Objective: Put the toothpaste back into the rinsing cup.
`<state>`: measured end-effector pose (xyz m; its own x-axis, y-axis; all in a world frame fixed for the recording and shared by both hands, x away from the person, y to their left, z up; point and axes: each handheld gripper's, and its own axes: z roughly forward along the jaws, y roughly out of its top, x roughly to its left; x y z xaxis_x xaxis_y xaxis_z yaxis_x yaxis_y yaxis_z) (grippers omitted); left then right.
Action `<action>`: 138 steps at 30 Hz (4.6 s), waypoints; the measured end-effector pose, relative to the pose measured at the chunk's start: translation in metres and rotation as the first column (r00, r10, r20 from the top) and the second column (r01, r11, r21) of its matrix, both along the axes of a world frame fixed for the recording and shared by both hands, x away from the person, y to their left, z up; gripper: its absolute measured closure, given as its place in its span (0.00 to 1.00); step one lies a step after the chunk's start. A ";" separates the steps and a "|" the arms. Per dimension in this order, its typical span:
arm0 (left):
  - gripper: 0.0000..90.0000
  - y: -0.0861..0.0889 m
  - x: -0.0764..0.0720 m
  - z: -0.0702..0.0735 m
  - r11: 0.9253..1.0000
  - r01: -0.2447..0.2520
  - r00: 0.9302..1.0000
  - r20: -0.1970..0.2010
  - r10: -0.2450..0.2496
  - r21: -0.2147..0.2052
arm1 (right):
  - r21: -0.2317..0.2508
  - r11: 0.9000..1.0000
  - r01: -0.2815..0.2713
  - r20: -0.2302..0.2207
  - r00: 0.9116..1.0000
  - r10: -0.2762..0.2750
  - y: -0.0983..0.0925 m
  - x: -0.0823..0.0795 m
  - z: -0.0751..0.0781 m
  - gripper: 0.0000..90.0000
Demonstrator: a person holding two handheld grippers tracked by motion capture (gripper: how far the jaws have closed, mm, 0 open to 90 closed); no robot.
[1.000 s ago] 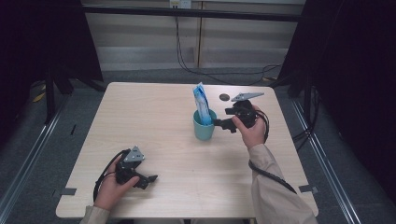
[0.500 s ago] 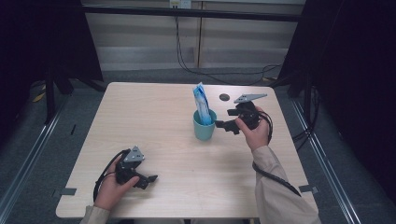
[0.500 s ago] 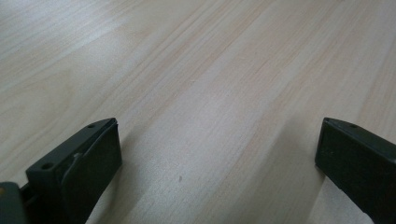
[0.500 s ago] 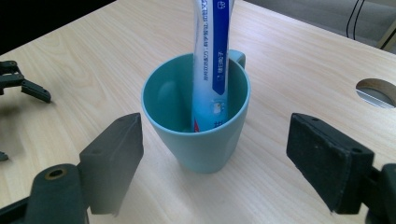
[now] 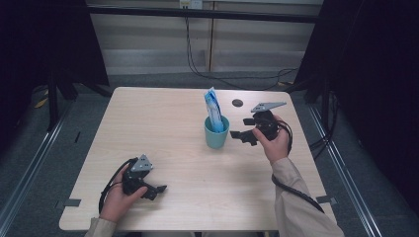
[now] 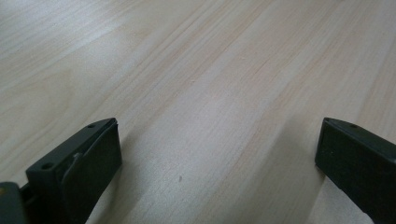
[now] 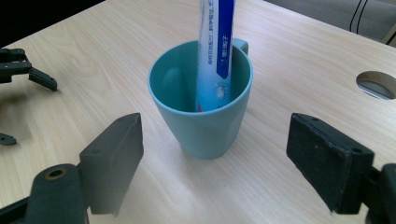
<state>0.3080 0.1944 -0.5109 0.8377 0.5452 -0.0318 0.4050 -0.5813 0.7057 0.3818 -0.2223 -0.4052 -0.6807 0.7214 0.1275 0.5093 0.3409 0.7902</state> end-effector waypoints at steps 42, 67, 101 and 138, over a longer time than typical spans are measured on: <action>0.00 0.000 0.000 0.000 1.000 0.000 1.000 0.001 0.000 0.001 | -0.091 0.995 -0.032 -0.022 0.999 0.031 -0.022 -0.027 -0.020 0.20; 0.00 0.000 0.000 0.000 1.000 0.000 1.000 0.000 0.000 0.000 | -0.116 0.993 -0.033 -0.041 0.999 0.028 -0.042 -0.046 -0.043 0.20; 0.00 0.000 0.000 0.000 1.000 0.000 1.000 0.000 0.000 0.000 | -0.073 0.997 0.015 -0.072 0.997 -0.021 -0.063 -0.066 -0.079 0.21; 0.00 0.000 0.000 0.000 1.000 0.000 1.000 0.001 0.000 0.000 | -0.141 0.989 0.038 -0.015 0.999 -0.040 -0.063 -0.078 -0.107 0.18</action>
